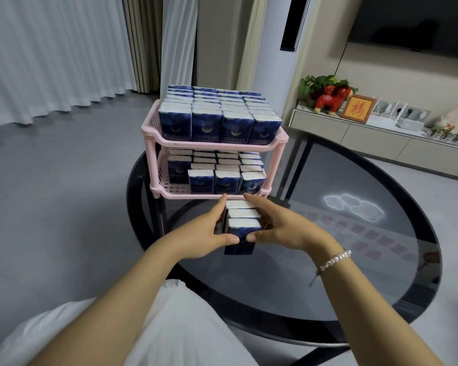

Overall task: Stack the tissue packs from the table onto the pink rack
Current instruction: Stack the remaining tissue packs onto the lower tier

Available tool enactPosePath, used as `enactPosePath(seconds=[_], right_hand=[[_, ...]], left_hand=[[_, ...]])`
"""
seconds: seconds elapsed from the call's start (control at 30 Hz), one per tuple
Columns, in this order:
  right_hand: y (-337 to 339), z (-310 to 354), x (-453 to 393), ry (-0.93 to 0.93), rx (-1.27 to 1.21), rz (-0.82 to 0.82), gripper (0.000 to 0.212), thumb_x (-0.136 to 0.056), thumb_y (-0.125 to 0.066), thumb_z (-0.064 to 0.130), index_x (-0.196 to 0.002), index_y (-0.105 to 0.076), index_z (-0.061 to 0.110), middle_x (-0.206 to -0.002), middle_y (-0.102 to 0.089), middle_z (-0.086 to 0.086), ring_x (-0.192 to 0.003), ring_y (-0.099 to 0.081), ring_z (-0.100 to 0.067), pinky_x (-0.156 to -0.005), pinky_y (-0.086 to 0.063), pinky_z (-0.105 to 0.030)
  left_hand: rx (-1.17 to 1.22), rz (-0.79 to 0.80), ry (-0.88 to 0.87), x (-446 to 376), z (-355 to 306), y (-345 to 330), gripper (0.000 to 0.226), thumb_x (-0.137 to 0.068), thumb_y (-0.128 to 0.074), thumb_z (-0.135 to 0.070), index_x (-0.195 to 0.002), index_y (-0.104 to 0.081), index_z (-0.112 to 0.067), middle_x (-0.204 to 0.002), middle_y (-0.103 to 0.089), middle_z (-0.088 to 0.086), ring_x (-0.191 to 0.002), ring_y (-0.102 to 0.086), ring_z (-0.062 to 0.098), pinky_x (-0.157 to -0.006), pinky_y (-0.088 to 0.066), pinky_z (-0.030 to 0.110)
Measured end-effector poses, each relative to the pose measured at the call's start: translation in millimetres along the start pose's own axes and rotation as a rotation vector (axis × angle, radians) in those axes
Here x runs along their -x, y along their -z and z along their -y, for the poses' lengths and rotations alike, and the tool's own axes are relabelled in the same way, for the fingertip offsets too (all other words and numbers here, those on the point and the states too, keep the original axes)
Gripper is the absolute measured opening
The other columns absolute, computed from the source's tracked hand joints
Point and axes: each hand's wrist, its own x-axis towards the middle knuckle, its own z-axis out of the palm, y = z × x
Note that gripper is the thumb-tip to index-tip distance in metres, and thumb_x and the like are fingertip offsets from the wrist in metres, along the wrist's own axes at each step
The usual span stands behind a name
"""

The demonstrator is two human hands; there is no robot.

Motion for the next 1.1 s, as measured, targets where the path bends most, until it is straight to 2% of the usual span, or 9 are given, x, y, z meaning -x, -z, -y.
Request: enactPosePath(seconds=[0.1, 0.23, 0.4, 0.53, 0.63, 0.77, 0.93, 1.03, 1.1], right_hand=[[1, 2, 2, -0.005, 0.061, 0.007, 0.084, -0.084, -0.068, 0.016, -0.148, -0.016, 0.032, -0.139, -0.046, 0.006, -0.115, -0.055, -0.014, -0.099, -0.046, -0.031], [1, 7, 3, -0.007, 0.190, 0.015, 0.077, -0.087, -0.064, 0.021, -0.147, -0.016, 0.031, -0.126, -0.050, 0.012, -0.105, -0.053, -0.009, -0.083, -0.039, -0.019], [4, 13, 2, 0.033, 0.195, -0.027, 0.063, -0.082, -0.070, 0.021, -0.135, -0.036, 0.026, -0.118, -0.058, 0.008, -0.099, -0.059, -0.013, -0.079, -0.049, -0.020], [7, 29, -6, 0.048, 0.263, 0.007, 0.067, -0.076, -0.076, 0.025, -0.132, -0.039, 0.026, -0.111, -0.051, 0.012, -0.090, -0.054, -0.005, -0.072, -0.043, -0.015], [4, 48, -17, 0.072, 0.313, 0.045, 0.078, -0.073, -0.078, 0.030, -0.138, -0.034, 0.027, -0.118, -0.047, 0.013, -0.100, -0.048, -0.005, -0.075, -0.038, -0.013], [-4, 75, -38, 0.155, 0.378, 0.064, 0.067, -0.072, -0.079, 0.029, -0.129, -0.044, 0.024, -0.112, -0.054, 0.011, -0.093, -0.051, -0.006, -0.073, -0.041, -0.013], [-13, 87, -67, 0.214, 0.328, 0.019, 0.067, -0.070, -0.081, 0.027, -0.128, -0.048, 0.024, -0.103, -0.055, 0.014, -0.101, -0.052, -0.010, -0.085, -0.044, -0.024], [-20, 90, -81, 0.235, 0.310, -0.045, 0.071, -0.073, -0.078, 0.028, -0.135, -0.043, 0.027, -0.095, -0.040, 0.025, -0.113, -0.039, -0.013, -0.095, -0.035, -0.024], [-23, 91, -92, 0.230, 0.290, -0.081, 0.073, -0.074, -0.077, 0.029, -0.137, -0.040, 0.030, -0.101, -0.038, 0.022, -0.120, -0.035, -0.015, -0.102, -0.031, -0.027]], left_hand=[[-0.017, 0.003, 0.015, -1, -1, -3, 0.097, -0.090, -0.058, -0.043, -0.141, 0.024, -0.045, -0.160, -0.011, -0.004, -0.143, -0.027, 0.018, -0.115, -0.028, 0.037], [-0.053, -0.040, 0.018, -4, 0, -7, 0.094, -0.092, -0.055, -0.042, -0.143, 0.024, -0.041, -0.156, -0.025, -0.003, -0.131, -0.044, 0.021, -0.108, -0.036, 0.034], [-0.006, -0.081, -0.075, -1, 1, -3, 0.083, -0.085, -0.063, -0.044, -0.150, -0.012, -0.037, -0.150, -0.036, -0.014, -0.135, -0.037, 0.009, -0.113, -0.032, 0.039], [-0.047, -0.117, -0.069, 5, 4, 6, 0.080, -0.086, -0.063, -0.045, -0.149, -0.014, -0.035, -0.149, -0.030, -0.019, -0.137, -0.030, 0.005, -0.115, -0.028, 0.036], [-0.048, -0.135, -0.057, 12, 12, 22, 0.087, -0.077, -0.061, -0.061, -0.148, -0.016, -0.039, -0.153, -0.028, -0.016, -0.140, -0.028, 0.007, -0.115, -0.028, 0.040], [-0.007, -0.198, -0.022, 23, 25, 45, 0.104, -0.055, -0.063, -0.081, -0.143, -0.024, -0.042, -0.150, -0.036, -0.013, -0.137, -0.036, 0.008, -0.112, -0.034, 0.041], [0.088, -0.429, 0.023, 29, 35, 63, 0.076, -0.070, -0.080, -0.040, -0.134, -0.044, -0.023, -0.126, -0.053, -0.010, -0.119, -0.053, 0.012, -0.103, -0.044, 0.035], [0.114, -0.549, 0.075, 26, 46, 74, 0.093, -0.064, -0.083, -0.041, -0.140, -0.035, -0.017, -0.141, -0.043, 0.000, -0.125, -0.047, 0.018, -0.105, -0.042, 0.042], [0.106, -0.581, 0.101, 22, 52, 80, 0.101, -0.066, -0.084, -0.037, -0.145, -0.026, -0.016, -0.149, -0.032, 0.005, -0.132, -0.041, 0.021, -0.109, -0.037, 0.042]])
